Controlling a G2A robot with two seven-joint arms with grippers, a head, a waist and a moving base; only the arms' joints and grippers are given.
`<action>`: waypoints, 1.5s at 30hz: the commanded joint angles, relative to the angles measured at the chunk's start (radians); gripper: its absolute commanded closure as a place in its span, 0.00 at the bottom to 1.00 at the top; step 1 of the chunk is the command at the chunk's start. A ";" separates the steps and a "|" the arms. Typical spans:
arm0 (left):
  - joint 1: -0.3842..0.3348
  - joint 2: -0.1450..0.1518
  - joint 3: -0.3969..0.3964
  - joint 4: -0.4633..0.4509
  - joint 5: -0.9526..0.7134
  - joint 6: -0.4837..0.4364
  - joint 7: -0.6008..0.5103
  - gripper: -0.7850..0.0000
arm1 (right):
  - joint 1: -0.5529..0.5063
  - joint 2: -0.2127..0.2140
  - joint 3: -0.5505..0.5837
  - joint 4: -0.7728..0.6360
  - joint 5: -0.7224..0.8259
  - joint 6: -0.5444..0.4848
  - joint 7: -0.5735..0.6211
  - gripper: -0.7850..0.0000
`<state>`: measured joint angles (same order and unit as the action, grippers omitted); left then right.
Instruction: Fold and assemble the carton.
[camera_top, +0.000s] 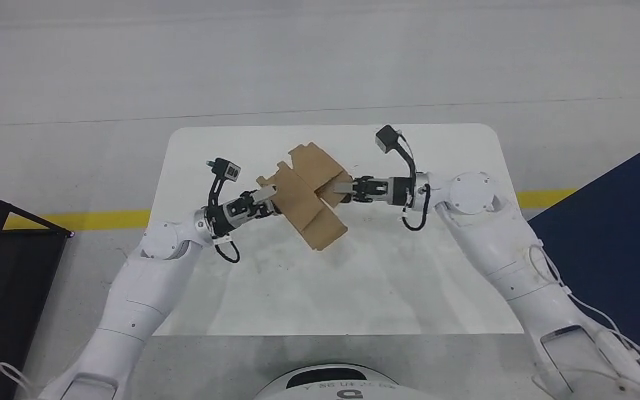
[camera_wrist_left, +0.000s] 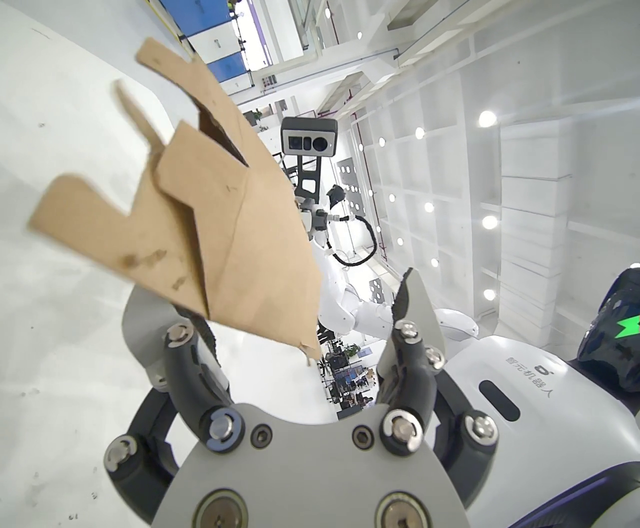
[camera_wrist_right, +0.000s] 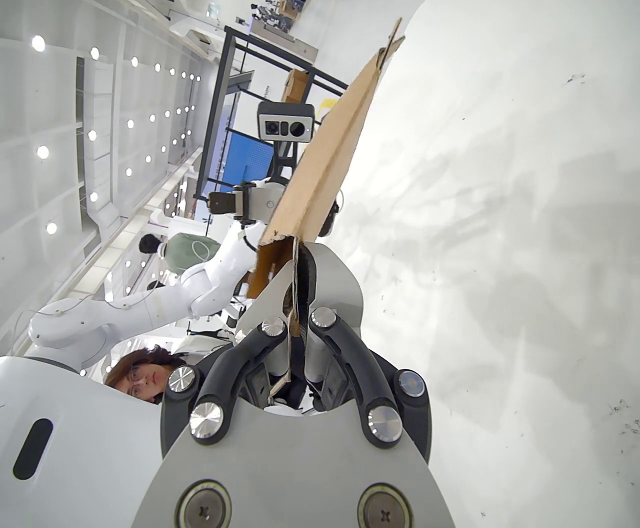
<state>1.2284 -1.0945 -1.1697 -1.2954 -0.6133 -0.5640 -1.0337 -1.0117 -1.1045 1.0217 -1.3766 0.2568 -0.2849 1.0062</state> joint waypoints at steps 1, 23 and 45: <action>0.005 -0.001 0.003 -0.012 0.010 0.010 0.017 0.00 | 0.006 -0.002 -0.012 -0.008 -0.047 0.014 -0.019 1.00; 0.001 -0.008 -0.005 0.015 0.023 0.079 0.075 0.00 | -0.015 0.001 -0.116 -0.184 -0.593 0.158 -0.148 1.00; 0.027 -0.002 -0.068 0.059 0.006 0.059 0.042 0.00 | -0.113 0.050 0.123 -0.157 -0.143 -0.131 0.043 1.00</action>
<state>1.2562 -1.0975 -1.2360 -1.2382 -0.6327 -0.5000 -0.9913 -1.1229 -1.0562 1.1419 -1.5343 0.1058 -0.4121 1.0425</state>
